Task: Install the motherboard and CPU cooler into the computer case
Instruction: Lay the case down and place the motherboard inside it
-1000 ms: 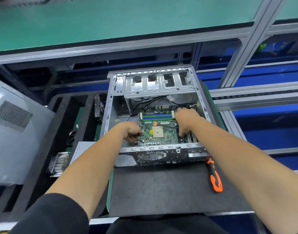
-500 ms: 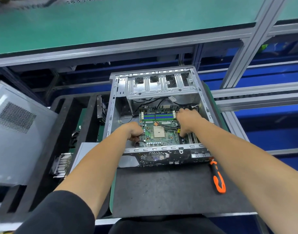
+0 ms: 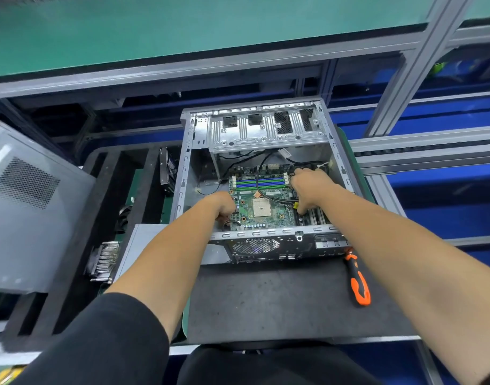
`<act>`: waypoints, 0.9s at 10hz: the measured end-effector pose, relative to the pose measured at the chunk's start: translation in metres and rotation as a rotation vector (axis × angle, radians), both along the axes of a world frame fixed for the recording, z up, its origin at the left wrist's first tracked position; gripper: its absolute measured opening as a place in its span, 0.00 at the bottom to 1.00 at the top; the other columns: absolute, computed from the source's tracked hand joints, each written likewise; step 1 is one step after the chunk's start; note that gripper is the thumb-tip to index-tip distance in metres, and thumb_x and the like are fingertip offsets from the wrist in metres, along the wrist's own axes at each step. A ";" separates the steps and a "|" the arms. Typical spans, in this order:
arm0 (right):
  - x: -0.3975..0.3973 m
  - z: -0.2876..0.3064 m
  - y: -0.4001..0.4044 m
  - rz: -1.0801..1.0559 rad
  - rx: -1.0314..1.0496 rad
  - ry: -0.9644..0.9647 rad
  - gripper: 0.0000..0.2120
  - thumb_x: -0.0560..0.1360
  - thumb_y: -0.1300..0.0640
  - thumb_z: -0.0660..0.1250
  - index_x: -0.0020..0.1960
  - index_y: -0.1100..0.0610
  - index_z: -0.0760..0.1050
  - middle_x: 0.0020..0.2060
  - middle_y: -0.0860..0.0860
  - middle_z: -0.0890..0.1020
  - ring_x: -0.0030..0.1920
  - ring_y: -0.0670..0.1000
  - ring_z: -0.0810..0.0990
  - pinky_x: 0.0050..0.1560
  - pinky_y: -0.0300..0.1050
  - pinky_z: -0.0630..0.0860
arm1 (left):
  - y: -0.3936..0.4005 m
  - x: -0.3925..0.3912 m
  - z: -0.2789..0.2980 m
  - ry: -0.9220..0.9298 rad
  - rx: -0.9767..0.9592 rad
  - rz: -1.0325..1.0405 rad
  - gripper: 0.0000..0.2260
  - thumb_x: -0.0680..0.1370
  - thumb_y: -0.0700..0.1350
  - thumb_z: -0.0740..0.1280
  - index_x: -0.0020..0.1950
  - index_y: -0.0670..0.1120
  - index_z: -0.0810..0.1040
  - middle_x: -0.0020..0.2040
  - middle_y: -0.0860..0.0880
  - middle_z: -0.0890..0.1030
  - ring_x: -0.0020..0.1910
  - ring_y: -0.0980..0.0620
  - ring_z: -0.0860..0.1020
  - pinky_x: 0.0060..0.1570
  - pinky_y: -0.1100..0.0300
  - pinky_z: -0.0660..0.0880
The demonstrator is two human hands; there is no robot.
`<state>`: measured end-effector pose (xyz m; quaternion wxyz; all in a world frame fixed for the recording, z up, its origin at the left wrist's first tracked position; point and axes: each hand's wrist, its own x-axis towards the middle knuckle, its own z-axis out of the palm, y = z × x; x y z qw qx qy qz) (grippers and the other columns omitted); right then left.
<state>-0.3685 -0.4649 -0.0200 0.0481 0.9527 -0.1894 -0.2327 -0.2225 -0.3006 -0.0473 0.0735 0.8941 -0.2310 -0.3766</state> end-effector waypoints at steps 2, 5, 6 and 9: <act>0.003 0.005 -0.004 0.022 0.000 0.014 0.24 0.64 0.43 0.76 0.48 0.55 0.69 0.46 0.51 0.70 0.47 0.52 0.70 0.44 0.48 0.72 | -0.001 0.002 0.002 -0.025 0.005 -0.018 0.14 0.78 0.38 0.62 0.33 0.44 0.69 0.32 0.48 0.73 0.29 0.53 0.72 0.30 0.62 0.71; 0.004 0.005 -0.006 0.042 -0.012 0.036 0.29 0.63 0.41 0.76 0.56 0.56 0.73 0.52 0.52 0.72 0.52 0.54 0.76 0.42 0.48 0.72 | -0.004 0.000 0.010 0.058 -0.016 -0.042 0.12 0.79 0.32 0.52 0.37 0.40 0.67 0.34 0.41 0.73 0.30 0.48 0.74 0.30 0.59 0.71; 0.003 0.005 -0.005 0.024 -0.011 0.031 0.32 0.63 0.40 0.76 0.58 0.56 0.73 0.48 0.50 0.69 0.48 0.53 0.77 0.40 0.48 0.71 | -0.003 -0.001 0.015 0.027 -0.003 -0.074 0.12 0.79 0.33 0.54 0.35 0.41 0.67 0.34 0.42 0.73 0.31 0.47 0.75 0.28 0.62 0.70; 0.004 0.005 -0.002 0.007 0.008 0.072 0.30 0.62 0.40 0.76 0.55 0.58 0.73 0.43 0.49 0.65 0.37 0.50 0.73 0.33 0.48 0.72 | 0.007 -0.002 0.011 0.276 0.083 -0.052 0.14 0.79 0.50 0.64 0.45 0.39 0.72 0.40 0.42 0.77 0.40 0.45 0.76 0.54 0.51 0.75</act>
